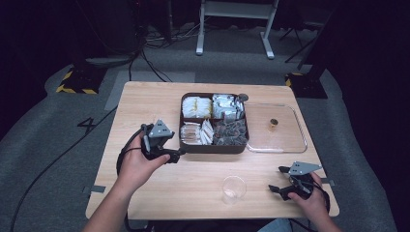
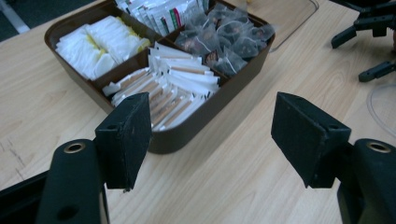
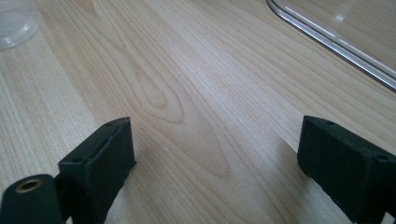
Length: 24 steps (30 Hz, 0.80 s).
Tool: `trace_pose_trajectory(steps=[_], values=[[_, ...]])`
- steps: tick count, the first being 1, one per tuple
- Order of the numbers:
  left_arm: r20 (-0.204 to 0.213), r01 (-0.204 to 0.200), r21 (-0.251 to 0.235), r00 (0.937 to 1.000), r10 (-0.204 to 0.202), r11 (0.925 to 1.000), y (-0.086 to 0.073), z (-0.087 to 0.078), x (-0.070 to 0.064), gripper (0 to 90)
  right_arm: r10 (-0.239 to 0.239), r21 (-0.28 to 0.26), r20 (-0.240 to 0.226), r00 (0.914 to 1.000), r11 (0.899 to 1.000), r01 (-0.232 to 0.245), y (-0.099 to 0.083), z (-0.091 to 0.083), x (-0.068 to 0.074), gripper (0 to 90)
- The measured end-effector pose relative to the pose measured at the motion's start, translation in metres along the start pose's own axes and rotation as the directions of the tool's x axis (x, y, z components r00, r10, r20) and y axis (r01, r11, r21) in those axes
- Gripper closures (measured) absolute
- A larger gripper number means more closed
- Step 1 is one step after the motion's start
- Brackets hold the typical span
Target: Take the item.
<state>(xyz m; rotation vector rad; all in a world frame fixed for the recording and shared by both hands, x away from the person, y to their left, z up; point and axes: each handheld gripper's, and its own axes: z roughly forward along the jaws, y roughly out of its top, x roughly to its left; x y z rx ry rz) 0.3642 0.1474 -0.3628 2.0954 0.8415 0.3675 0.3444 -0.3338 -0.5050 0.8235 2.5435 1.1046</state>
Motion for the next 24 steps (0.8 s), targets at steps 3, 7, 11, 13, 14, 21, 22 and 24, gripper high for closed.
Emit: trace_pose_trajectory(steps=[3, 7, 11, 13, 14, 21, 22, 24], values=[[-0.006, -0.006, -0.005, 1.0, 0.006, 1.0, 0.006, 0.002, 0.003, 29.5, 0.0, 0.0, 0.0, 1.0, 1.0, 0.0, 0.0, 0.0, 0.0, 11.0], [-0.01, -0.014, -0.013, 0.9999, 0.013, 0.9998, 0.019, 0.008, 0.007, 29.5, 0.0, 0.0, 0.0, 1.0, 1.0, 0.0, 0.0, 0.0, 0.0, 11.0], [-0.011, -0.019, -0.008, 0.9998, 0.019, 0.9998, 0.03, 0.017, 0.012, 29.5, 0.0, 0.0, 0.0, 1.0, 1.0, 0.0, 0.0, 0.0, 0.0, 11.0], [-0.01, -0.019, -0.002, 0.9998, 0.019, 0.9998, 0.036, 0.022, 0.014, 29.5, 0.0, 0.0, 0.0, 1.0, 1.0, 0.0, 0.0, 0.0, 0.0, 11.0], [-0.01, -0.021, 0.0, 0.9997, 0.021, 0.9998, 0.043, 0.028, 0.017, 29.5, 0.0, 0.0, 0.0, 1.0, 1.0, 0.0, 0.0, 0.0, 0.0, 11.0], [-0.024, -0.03, -0.01, 0.9993, 0.03, 0.9995, 0.065, 0.05, 0.024, 29.5, 0.0, 0.0, 0.0, 1.0, 1.0, 0.0, 0.0, 0.0, 0.0, 11.0], [-0.028, -0.037, -0.017, 0.9989, 0.036, 0.9992, 0.068, 0.053, 0.025, 29.5, 0.0, 0.0, 0.0, 1.0, 1.0, 0.0, 0.0, 0.0, 0.0, 11.0], [-0.026, -0.042, -0.022, 0.9988, 0.041, 0.9989, 0.072, 0.055, 0.026, 29.5, 0.0, 0.0, 0.0, 1.0, 1.0, 0.0, 0.0, 0.0, 0.0, 11.0]])
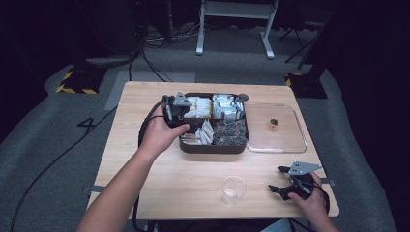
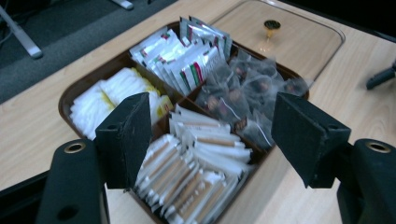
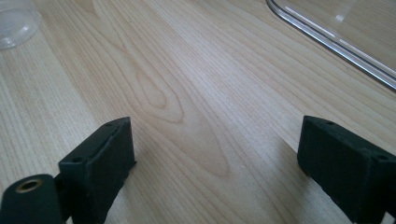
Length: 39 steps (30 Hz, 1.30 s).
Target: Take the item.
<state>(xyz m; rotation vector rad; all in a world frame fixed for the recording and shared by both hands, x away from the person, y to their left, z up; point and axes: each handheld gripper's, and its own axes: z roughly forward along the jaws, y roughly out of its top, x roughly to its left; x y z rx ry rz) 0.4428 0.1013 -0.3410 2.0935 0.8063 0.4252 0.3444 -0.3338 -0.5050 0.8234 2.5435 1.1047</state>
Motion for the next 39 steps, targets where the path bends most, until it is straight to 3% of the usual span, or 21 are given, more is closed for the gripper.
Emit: trace_pose_trajectory(steps=[2, 9, 14, 17, 23, 26, 27, 33, 36, 37, 39], values=[[0.012, 0.003, -0.023, 0.9999, -0.003, 0.9997, 0.009, 0.008, 0.002, 29.5, -0.003, 0.0, -0.002, 1.0, 1.0, 0.003, 0.0, 0.0, 0.0, 11.0], [0.019, 0.002, -0.024, 0.9998, -0.002, 0.9997, 0.022, 0.025, 0.011, 29.5, -0.004, 0.0, -0.003, 1.0, 1.0, 0.004, 0.0, 0.0, -0.001, 11.0], [0.086, -0.021, -0.01, 0.996, 0.022, 0.9997, 0.03, 0.041, 0.022, 29.6, -0.003, 0.0, -0.002, 1.0, 1.0, 0.003, 0.001, 0.001, -0.001, 11.0], [0.068, -0.028, 0.009, 0.9973, 0.027, 0.9996, 0.033, 0.049, 0.028, 29.6, 0.0, 0.0, 0.002, 1.0, 1.0, 0.0, 0.001, 0.001, -0.001, 11.0], [0.049, 0.008, 0.015, 0.9987, -0.009, 0.9999, 0.037, 0.068, 0.036, 29.6, 0.003, 0.0, 0.006, 1.0, 1.0, -0.003, 0.001, 0.001, -0.001, 11.0], [0.022, 0.025, 0.024, 0.9994, -0.025, 0.9994, 0.037, 0.078, 0.041, 29.6, 0.003, 0.0, 0.005, 1.0, 1.0, -0.003, 0.001, 0.001, -0.001, 11.0], [0.007, 0.048, 0.028, 0.9988, -0.048, 0.9985, 0.036, 0.085, 0.044, 29.7, 0.003, 0.0, 0.005, 1.0, 1.0, -0.003, 0.001, 0.001, -0.001, 11.0], [-0.007, 0.062, 0.055, 0.998, -0.062, 0.9965, 0.031, 0.104, 0.051, 30.2, 0.004, 0.001, 0.005, 1.0, 1.0, -0.004, 0.001, 0.001, -0.001, 11.0], [-0.015, 0.093, 0.079, 0.9957, -0.092, 0.9925, 0.027, 0.114, 0.053, 30.5, 0.002, 0.0, 0.005, 1.0, 1.0, -0.002, 0.002, 0.002, -0.001, 11.0], [-0.012, 0.118, 0.099, 0.993, -0.117, 0.9881, 0.024, 0.121, 0.055, 30.5, 0.002, 0.0, 0.005, 1.0, 1.0, -0.002, 0.002, 0.002, -0.001, 11.0], [-0.017, 0.127, 0.116, 0.9919, -0.126, 0.9851, 0.022, 0.124, 0.055, 30.5, 0.002, 0.0, 0.004, 1.0, 1.0, -0.002, 0.002, 0.002, -0.001, 11.0]])
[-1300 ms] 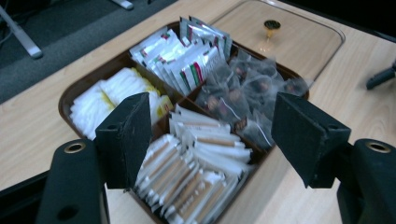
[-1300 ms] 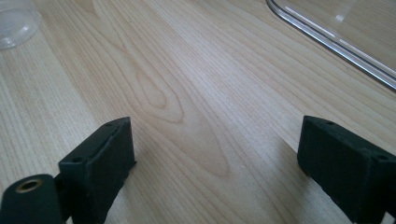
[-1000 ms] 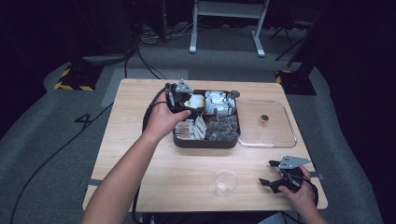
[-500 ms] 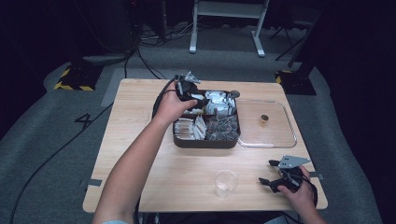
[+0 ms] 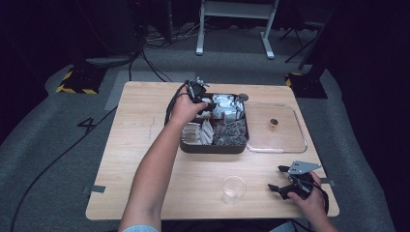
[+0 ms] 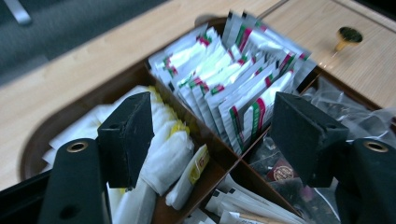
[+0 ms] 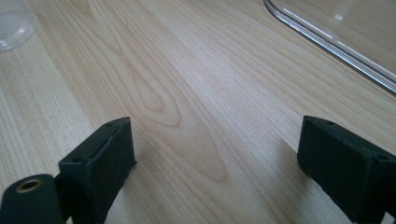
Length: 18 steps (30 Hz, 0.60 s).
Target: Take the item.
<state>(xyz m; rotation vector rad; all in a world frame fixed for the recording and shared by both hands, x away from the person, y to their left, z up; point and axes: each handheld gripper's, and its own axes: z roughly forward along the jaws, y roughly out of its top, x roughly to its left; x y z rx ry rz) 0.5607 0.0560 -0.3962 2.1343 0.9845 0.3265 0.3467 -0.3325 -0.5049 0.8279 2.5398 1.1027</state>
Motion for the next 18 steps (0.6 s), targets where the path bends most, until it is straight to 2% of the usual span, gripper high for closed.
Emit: trace_pose_trajectory(steps=[5, 15, 17, 18], values=[[-0.03, 0.031, 0.068, 0.9991, -0.029, 0.9972, -0.007, 0.016, 0.004, 30.7, 0.0, 0.0, 0.0, 1.0, 1.0, 0.0, 0.0, 0.0, 0.0, 11.0], [-0.04, 0.053, 0.117, 0.998, -0.049, 0.9917, -0.015, 0.031, 0.006, 34.3, -0.001, 0.001, -0.002, 1.0, 1.0, 0.001, 0.0, 0.0, 0.0, 11.0], [-0.039, 0.065, 0.126, 0.9974, -0.061, 0.9899, -0.019, 0.033, 0.008, 35.2, -0.002, 0.001, -0.002, 1.0, 1.0, 0.002, 0.0, 0.0, 0.0, 11.0], [-0.026, 0.086, 0.126, 0.9962, -0.083, 0.9883, -0.022, 0.035, 0.009, 37.5, -0.003, 0.001, -0.002, 1.0, 1.0, 0.003, 0.0, 0.0, 0.0, 11.0]])
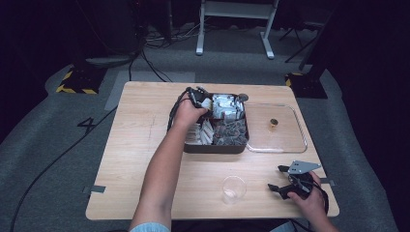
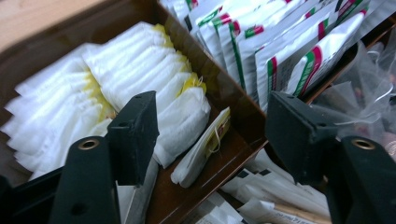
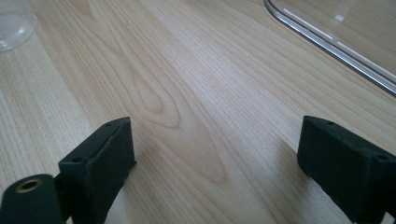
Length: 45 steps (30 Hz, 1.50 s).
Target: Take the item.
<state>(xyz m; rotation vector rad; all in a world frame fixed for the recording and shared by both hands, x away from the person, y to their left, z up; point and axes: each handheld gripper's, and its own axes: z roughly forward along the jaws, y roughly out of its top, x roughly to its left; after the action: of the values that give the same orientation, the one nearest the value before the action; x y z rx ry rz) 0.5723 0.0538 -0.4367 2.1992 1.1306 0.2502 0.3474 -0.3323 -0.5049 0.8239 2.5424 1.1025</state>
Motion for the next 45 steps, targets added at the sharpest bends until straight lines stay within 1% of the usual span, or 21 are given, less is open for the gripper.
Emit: trace_pose_trajectory(steps=[4, 5, 11, 13, 14, 17, 18, 19, 20, 22, 23, 24, 25, 32, 34, 35, 37, 39, 41, 43, 45], values=[[-0.004, 0.013, 0.023, 0.9999, -0.013, 0.9996, -0.003, 0.003, 0.001, 43.2, 0.0, 0.0, 0.0, 1.0, 1.0, 0.0, 0.0, 0.0, 0.0, 11.0], [0.006, 0.025, 0.019, 0.9997, -0.025, 0.9995, -0.004, 0.005, 0.002, 46.0, 0.0, 0.0, 0.0, 1.0, 1.0, 0.0, 0.0, 0.0, 0.0, 11.0], [-0.019, 0.015, 0.03, 0.9997, -0.014, 0.9994, -0.003, 0.008, 0.002, 48.4, 0.001, 0.0, 0.0, 1.0, 1.0, -0.001, 0.0, 0.0, 0.0, 11.0], [-0.02, 0.016, 0.039, 0.9997, -0.015, 0.9991, -0.004, 0.009, 0.003, 54.7, 0.001, 0.0, 0.0, 1.0, 1.0, -0.001, 0.0, 0.0, 0.0, 11.0], [-0.006, 0.029, 0.054, 0.9996, -0.029, 0.9981, -0.004, 0.01, 0.002, 61.1, 0.0, 0.0, 0.0, 1.0, 1.0, 0.0, 0.0, 0.0, 0.0, 11.0], [-0.002, 0.025, 0.053, 0.9997, -0.025, 0.9983, -0.004, 0.012, 0.001, 68.2, 0.0, 0.0, 0.0, 1.0, 1.0, 0.0, 0.0, 0.0, 0.0, 11.0], [0.001, 0.02, 0.059, 0.9998, -0.021, 0.9981, -0.003, 0.013, 0.001, 68.2, 0.0, 0.0, 0.0, 1.0, 1.0, 0.0, 0.0, 0.0, 0.0, 11.0], [-0.002, 0.003, 0.071, 1.0, -0.002, 0.9975, -0.003, 0.014, -0.001, 73.0, 0.0, 0.0, 0.0, 1.0, 1.0, 0.0, 0.0, 0.0, 0.0, 11.0], [-0.002, 0.003, 0.071, 1.0, -0.002, 0.9975, -0.003, 0.014, -0.001, 75.9, 0.0, 0.0, 0.0, 1.0, 1.0, 0.0, 0.0, 0.0, 0.0, 11.0], [-0.005, -0.029, 0.091, 0.9995, 0.03, 0.9954, -0.002, 0.014, -0.002, 80.6, 0.001, 0.0, -0.001, 1.0, 1.0, -0.001, 0.0, 0.0, 0.0, 11.0], [-0.005, -0.029, 0.091, 0.9995, 0.03, 0.9954, -0.002, 0.014, -0.002, 84.1, 0.002, 0.0, -0.001, 1.0, 1.0, -0.002, 0.0, 0.0, 0.0, 11.0], [-0.003, -0.027, 0.107, 0.9996, 0.027, 0.9939, -0.002, 0.013, -0.003, 87.7, 0.0, 0.001, -0.001, 1.0, 1.0, 0.0, 0.0, 0.0, 0.0, 11.0], [0.001, -0.025, 0.107, 0.9997, 0.025, 0.9939, -0.002, 0.013, -0.003, 89.4, 0.0, 0.0, -0.001, 1.0, 1.0, 0.0, 0.0, 0.0, 0.0, 11.0], [0.017, -0.035, 0.11, 0.9993, 0.033, 0.9933, -0.001, 0.008, -0.001, 90.0, 0.001, 0.0, -0.001, 1.0, 1.0, -0.001, 0.0, 0.0, 0.0, 11.0], [0.019, -0.038, 0.099, 0.9992, 0.037, 0.9943, 0.0, 0.004, 0.0, 90.0, 0.001, 0.0, -0.001, 1.0, 1.0, -0.001, 0.0, 0.0, 0.0, 11.0], [0.021, -0.04, 0.079, 0.999, 0.039, 0.996, 0.002, 0.0, 0.002, 90.0, 0.001, 0.0, -0.001, 1.0, 1.0, -0.001, 0.0, 0.0, 0.0, 11.0], [0.023, -0.038, 0.073, 0.9991, 0.037, 0.9966, 0.002, -0.003, 0.002, 90.0, 0.002, 0.0, -0.001, 1.0, 1.0, -0.002, 0.0, 0.0, 0.0, 11.0], [0.026, -0.029, 0.047, 0.9993, 0.027, 0.9985, 0.004, -0.008, 0.003, 90.0, 0.002, 0.0, -0.001, 1.0, 1.0, -0.002, 0.0, 0.0, 0.0, 11.0], [0.032, 0.003, -0.002, 0.9995, -0.003, 1.0, 0.006, -0.017, 0.003, 90.0, -0.001, -0.001, 0.0, 1.0, 1.0, 0.001, 0.0, 0.0, 0.0, 11.0], [0.034, 0.002, -0.013, 0.9994, -0.001, 0.9999, 0.006, -0.019, 0.003, 90.0, -0.001, -0.001, 0.0, 1.0, 1.0, 0.001, 0.001, 0.001, 0.0, 11.0], [0.036, -0.004, -0.026, 0.9993, 0.005, 0.9996, 0.009, -0.027, 0.004, 90.0, -0.002, -0.001, 0.001, 1.0, 1.0, 0.002, 0.001, 0.001, -0.001, 11.0]])
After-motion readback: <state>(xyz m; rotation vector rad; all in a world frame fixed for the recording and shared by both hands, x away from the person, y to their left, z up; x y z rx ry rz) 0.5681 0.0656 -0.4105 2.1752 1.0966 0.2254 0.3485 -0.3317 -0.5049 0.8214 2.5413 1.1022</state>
